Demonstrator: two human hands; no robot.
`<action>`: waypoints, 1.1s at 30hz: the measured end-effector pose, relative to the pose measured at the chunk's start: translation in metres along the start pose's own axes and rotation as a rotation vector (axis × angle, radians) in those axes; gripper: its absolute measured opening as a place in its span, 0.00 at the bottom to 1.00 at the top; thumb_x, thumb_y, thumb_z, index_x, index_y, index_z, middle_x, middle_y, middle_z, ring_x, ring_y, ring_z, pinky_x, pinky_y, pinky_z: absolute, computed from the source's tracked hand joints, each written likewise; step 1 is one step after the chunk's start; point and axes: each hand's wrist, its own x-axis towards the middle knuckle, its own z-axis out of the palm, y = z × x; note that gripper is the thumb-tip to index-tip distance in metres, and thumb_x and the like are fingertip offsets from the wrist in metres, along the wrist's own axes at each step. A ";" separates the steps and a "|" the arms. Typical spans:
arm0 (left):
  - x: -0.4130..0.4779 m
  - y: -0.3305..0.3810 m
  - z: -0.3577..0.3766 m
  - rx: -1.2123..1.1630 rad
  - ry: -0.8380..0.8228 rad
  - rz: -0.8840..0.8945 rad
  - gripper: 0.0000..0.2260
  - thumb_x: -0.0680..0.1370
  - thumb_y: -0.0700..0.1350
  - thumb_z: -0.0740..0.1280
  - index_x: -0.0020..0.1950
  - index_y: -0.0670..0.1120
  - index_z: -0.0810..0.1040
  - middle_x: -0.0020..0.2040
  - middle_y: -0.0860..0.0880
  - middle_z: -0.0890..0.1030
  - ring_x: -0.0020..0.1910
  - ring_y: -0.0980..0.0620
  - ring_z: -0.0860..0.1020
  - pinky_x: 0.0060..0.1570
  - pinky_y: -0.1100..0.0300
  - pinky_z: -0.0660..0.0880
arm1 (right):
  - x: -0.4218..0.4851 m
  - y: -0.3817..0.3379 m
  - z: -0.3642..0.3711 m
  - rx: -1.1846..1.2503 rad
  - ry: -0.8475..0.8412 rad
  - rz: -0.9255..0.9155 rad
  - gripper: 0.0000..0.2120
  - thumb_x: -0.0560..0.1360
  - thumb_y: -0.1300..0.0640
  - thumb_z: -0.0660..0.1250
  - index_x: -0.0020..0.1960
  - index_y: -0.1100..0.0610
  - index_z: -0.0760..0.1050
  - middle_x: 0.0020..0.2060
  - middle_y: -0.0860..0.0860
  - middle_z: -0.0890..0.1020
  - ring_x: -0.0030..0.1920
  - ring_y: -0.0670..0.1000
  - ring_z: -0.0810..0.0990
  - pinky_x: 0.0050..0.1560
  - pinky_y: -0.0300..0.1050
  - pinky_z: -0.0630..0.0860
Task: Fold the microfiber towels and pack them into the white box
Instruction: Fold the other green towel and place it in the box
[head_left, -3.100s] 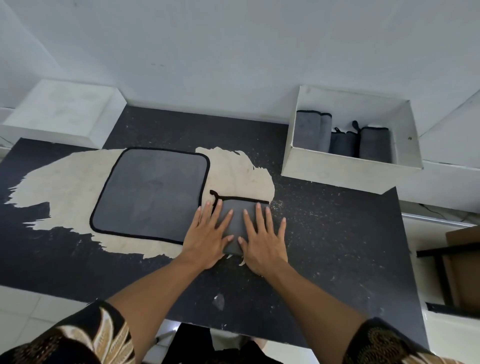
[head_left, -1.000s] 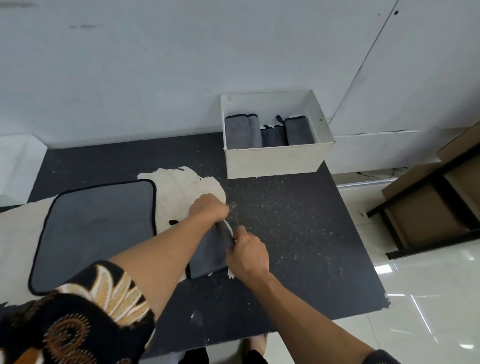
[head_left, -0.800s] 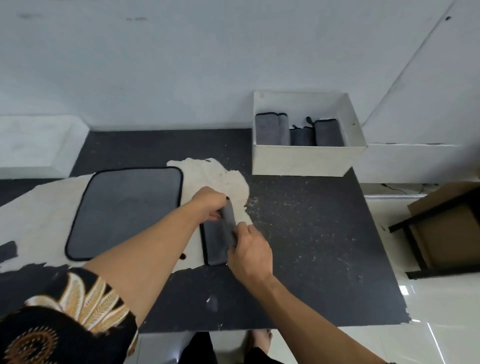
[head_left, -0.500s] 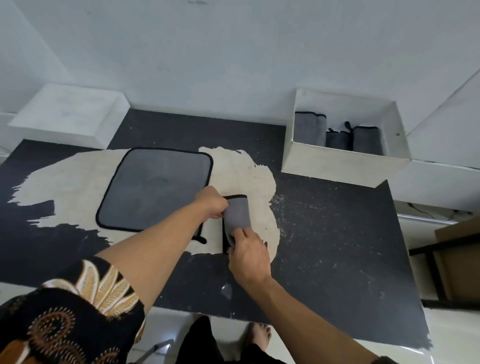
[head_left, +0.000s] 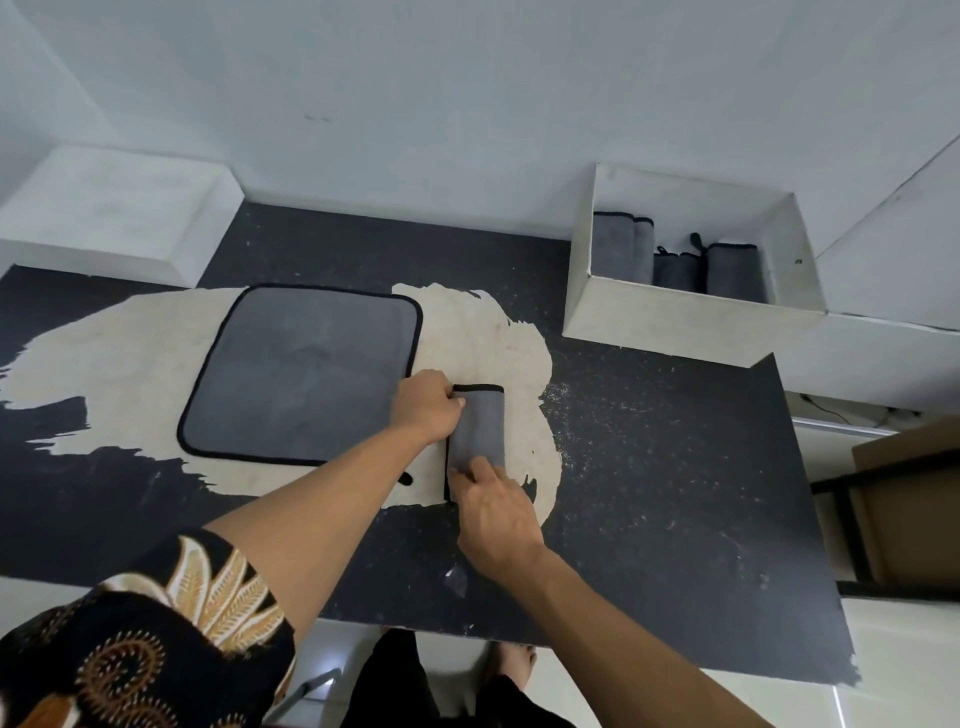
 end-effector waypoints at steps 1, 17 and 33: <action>0.000 0.000 0.002 -0.041 0.007 0.024 0.06 0.77 0.45 0.68 0.45 0.44 0.79 0.44 0.47 0.82 0.48 0.48 0.78 0.50 0.55 0.77 | 0.001 0.001 0.000 0.011 -0.007 0.005 0.22 0.72 0.65 0.63 0.66 0.59 0.71 0.57 0.56 0.71 0.55 0.59 0.73 0.55 0.53 0.74; -0.021 0.005 0.019 0.160 -0.088 -0.234 0.17 0.75 0.59 0.68 0.38 0.47 0.72 0.37 0.50 0.78 0.33 0.52 0.76 0.27 0.61 0.66 | 0.023 0.029 -0.012 0.410 0.233 0.552 0.13 0.81 0.49 0.61 0.58 0.57 0.70 0.56 0.55 0.74 0.53 0.57 0.76 0.53 0.52 0.74; -0.028 0.005 0.009 -0.415 -0.324 -0.145 0.15 0.77 0.58 0.68 0.54 0.47 0.80 0.53 0.47 0.84 0.51 0.49 0.81 0.57 0.49 0.78 | 0.046 0.046 -0.019 1.219 0.101 0.673 0.13 0.68 0.54 0.76 0.48 0.55 0.76 0.45 0.53 0.84 0.46 0.52 0.83 0.48 0.53 0.82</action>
